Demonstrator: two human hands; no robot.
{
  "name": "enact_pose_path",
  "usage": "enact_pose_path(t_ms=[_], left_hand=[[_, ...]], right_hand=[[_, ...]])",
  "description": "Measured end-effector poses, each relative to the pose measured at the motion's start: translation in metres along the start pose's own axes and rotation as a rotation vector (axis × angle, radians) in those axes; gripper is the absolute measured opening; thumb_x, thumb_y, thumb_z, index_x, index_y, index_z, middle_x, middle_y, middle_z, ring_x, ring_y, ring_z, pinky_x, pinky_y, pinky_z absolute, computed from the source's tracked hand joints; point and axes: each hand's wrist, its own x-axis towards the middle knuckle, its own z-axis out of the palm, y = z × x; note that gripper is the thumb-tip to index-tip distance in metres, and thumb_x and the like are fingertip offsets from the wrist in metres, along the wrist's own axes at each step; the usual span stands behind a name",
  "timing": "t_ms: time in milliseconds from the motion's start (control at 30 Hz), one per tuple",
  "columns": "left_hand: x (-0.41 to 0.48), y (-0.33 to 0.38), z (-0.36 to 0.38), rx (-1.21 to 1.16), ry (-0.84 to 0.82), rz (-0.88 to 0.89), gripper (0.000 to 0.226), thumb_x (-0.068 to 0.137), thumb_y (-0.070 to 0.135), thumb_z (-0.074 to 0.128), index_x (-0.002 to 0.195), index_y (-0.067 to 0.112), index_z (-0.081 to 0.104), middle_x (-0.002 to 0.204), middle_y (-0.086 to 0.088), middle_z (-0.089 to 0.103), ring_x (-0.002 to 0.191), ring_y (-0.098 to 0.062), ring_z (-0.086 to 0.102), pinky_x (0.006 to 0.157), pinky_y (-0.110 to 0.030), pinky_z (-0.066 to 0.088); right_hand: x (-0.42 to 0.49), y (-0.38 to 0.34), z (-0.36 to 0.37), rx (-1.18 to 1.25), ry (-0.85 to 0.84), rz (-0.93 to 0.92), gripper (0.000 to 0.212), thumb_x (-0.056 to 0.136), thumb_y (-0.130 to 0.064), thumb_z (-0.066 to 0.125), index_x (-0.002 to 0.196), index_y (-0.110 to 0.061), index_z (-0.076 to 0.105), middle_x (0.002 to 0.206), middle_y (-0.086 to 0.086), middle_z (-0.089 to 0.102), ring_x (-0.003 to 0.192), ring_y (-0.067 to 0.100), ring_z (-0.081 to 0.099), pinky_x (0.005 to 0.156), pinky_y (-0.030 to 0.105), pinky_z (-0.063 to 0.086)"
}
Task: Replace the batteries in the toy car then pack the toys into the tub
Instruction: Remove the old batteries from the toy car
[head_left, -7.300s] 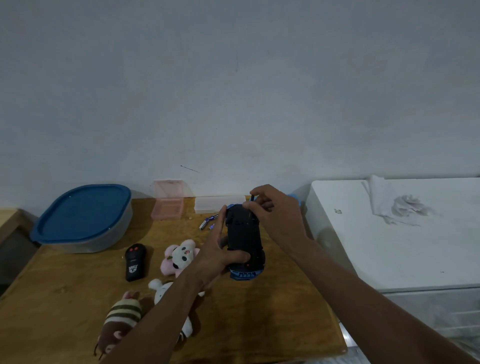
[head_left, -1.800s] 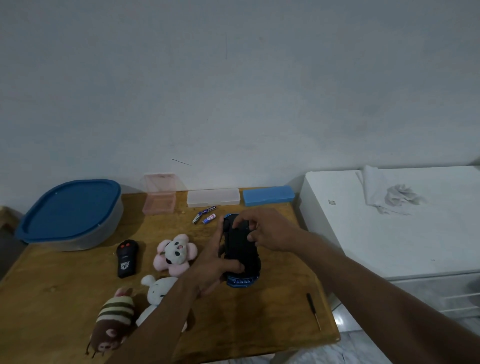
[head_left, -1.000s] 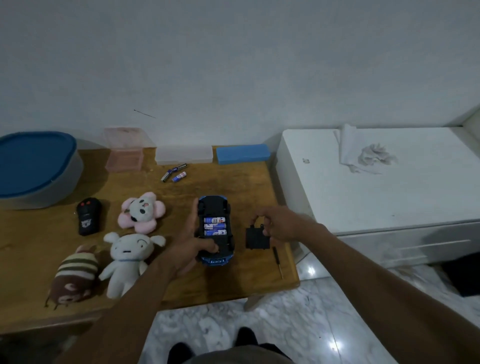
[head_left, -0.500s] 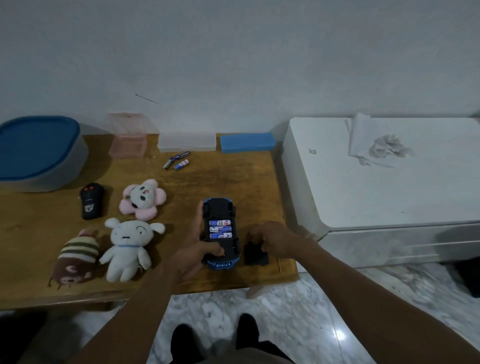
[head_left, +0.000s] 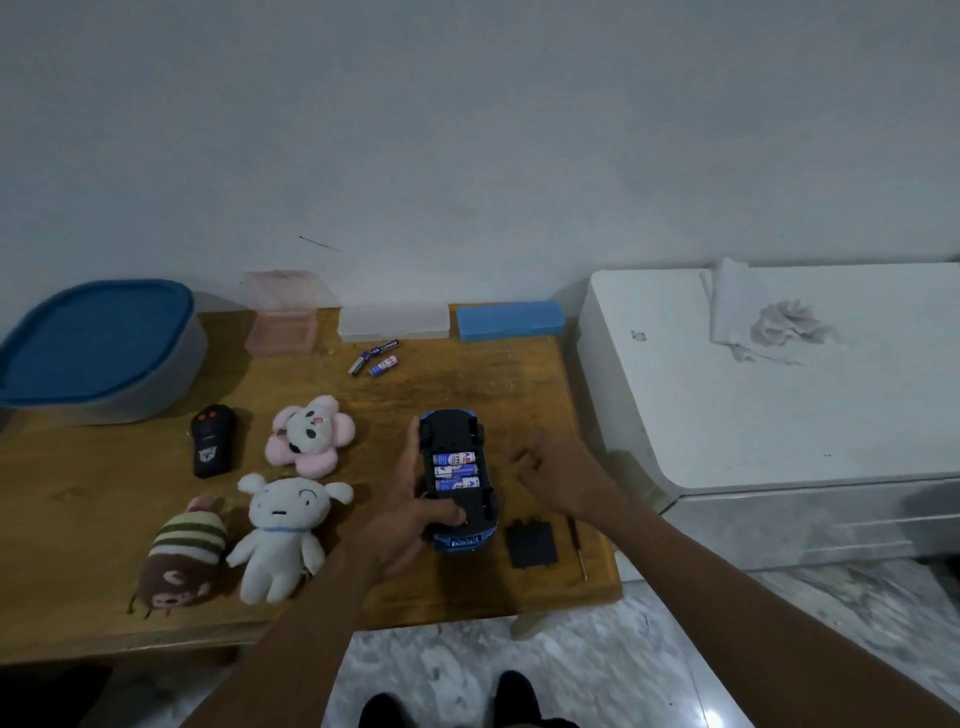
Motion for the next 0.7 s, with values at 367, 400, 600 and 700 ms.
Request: enact_pose_path(t_ms=[367, 400, 600, 700], left_hand=[[0.02, 0.037, -0.013, 0.141, 0.037, 0.241, 0.129, 0.053, -0.005, 0.074, 0.148, 0.05, 0.005, 0.133, -0.007, 0.059, 0.117, -0.03, 0.06, 0.099, -0.058, 0.046], [0.022, 0.04, -0.015, 0.173, 0.047, 0.265, 0.129, 0.053, -0.003, 0.074, 0.147, 0.052, 0.005, 0.132, -0.005, 0.059, 0.117, -0.027, 0.061, 0.099, -0.056, 0.047], [0.029, 0.048, -0.026, 0.27, 0.043, 0.3, 0.128, 0.053, 0.006, 0.077, 0.146, 0.055, 0.005, 0.129, -0.002, 0.062, 0.117, -0.026, 0.061, 0.098, -0.057, 0.048], [0.032, 0.05, -0.032, 0.272, 0.0, 0.288, 0.127, 0.055, 0.004, 0.076, 0.144, 0.058, 0.005, 0.129, -0.007, 0.062, 0.117, -0.03, 0.061, 0.098, -0.059, 0.047]], right_hand=[[0.028, -0.083, -0.017, 0.195, 0.142, 0.162, 0.028, 0.099, -0.028, 0.048, 0.111, -0.015, 0.07, 0.107, 0.004, 0.071, 0.079, 0.007, 0.056, 0.054, 0.009, 0.034], [0.029, -0.087, -0.018, 0.221, 0.15, 0.178, 0.028, 0.099, -0.027, 0.048, 0.111, -0.014, 0.07, 0.106, 0.004, 0.07, 0.076, 0.007, 0.055, 0.05, 0.008, 0.032], [0.041, -0.107, -0.014, 0.821, 0.219, 0.486, 0.017, 0.088, -0.011, 0.06, 0.096, 0.003, 0.066, 0.085, 0.011, 0.065, 0.065, 0.014, 0.057, 0.053, 0.018, 0.045], [0.039, -0.111, -0.012, 1.02, 0.227, 0.524, 0.014, 0.087, -0.009, 0.064, 0.097, 0.0, 0.063, 0.083, 0.009, 0.065, 0.069, 0.017, 0.061, 0.057, 0.025, 0.049]])
